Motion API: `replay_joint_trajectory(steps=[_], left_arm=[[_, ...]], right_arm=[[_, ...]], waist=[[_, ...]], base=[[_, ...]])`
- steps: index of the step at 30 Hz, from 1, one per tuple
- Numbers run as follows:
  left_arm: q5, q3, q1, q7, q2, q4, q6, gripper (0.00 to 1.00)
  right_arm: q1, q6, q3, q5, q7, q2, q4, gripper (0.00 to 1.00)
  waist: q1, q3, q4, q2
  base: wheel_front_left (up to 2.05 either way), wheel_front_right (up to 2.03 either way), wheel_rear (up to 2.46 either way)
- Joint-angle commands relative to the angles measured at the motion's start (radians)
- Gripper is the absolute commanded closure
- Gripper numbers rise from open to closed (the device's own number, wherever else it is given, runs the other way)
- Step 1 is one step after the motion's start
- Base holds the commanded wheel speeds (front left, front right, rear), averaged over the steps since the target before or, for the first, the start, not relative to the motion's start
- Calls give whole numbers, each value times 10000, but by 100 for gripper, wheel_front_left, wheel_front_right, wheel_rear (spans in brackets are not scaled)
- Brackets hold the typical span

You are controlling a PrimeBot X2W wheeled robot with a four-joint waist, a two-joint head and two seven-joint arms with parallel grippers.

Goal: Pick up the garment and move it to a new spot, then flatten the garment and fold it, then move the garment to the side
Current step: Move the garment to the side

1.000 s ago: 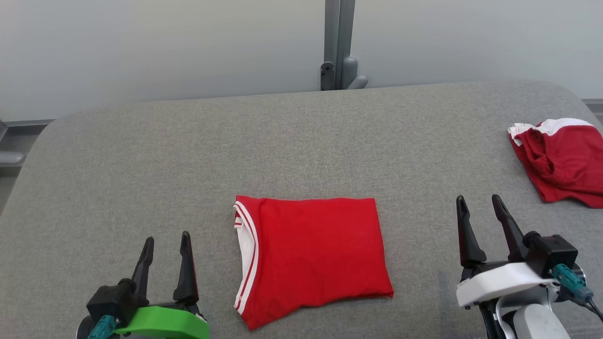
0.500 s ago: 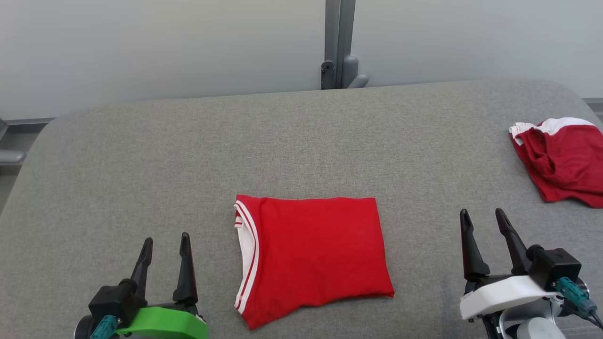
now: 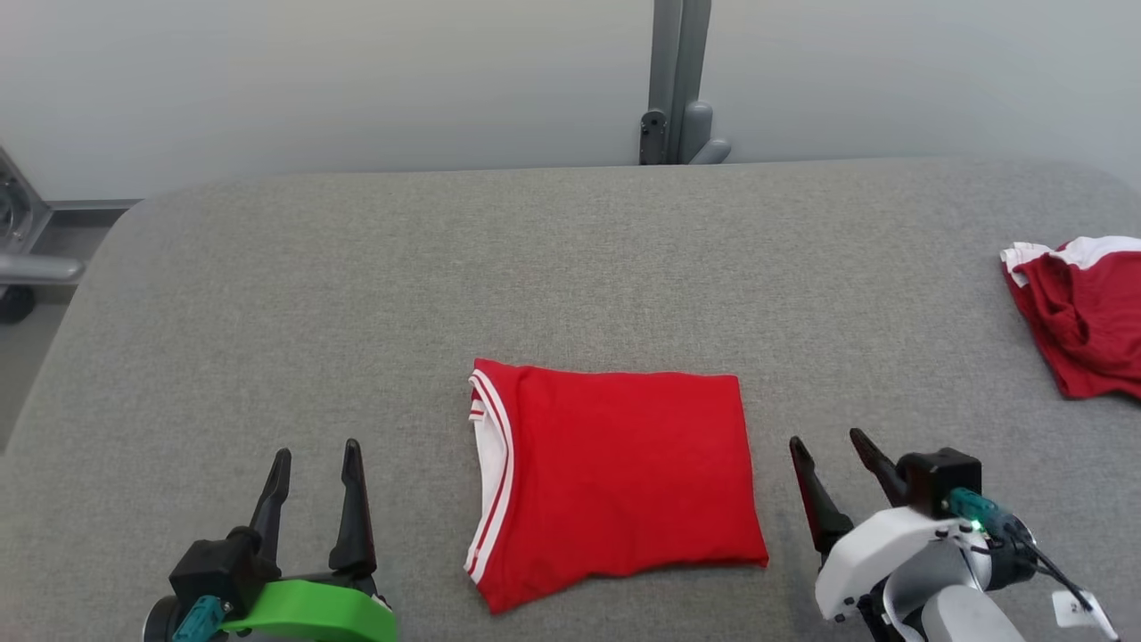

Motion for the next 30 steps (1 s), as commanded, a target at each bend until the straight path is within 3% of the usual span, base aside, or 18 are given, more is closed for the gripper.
replay_joint_trajectory(steps=[1, 12, 29, 30], left_arm=[[-71, -3, -82, -23, 17, 48, 31, 0], [-201, -73, -157, -25, 17, 71, 70, 0], [-92, -134, -182, -25, 17, 36, 99, 0], [-88, -125, -172, -25, 17, 30, 97, 0]], right_arm=[[-288, -6, 119, 282, 373, -169, 293, 0], [-1717, -4, 1084, 3112, 2452, -769, 2263, 0], [-2687, -4, 1806, 5370, 3125, -1218, 4177, 0], [-2721, -4, 1884, 5430, 3074, -1232, 4248, 29]], waist=[[0, 29, 169, 99], [0, 151, 964, 99], [0, 375, 1774, 99], [0, 384, 1785, 99]], base=[[0, 0, 0], [0, 0, 0], [0, 0, 0], [0, 0, 0]])
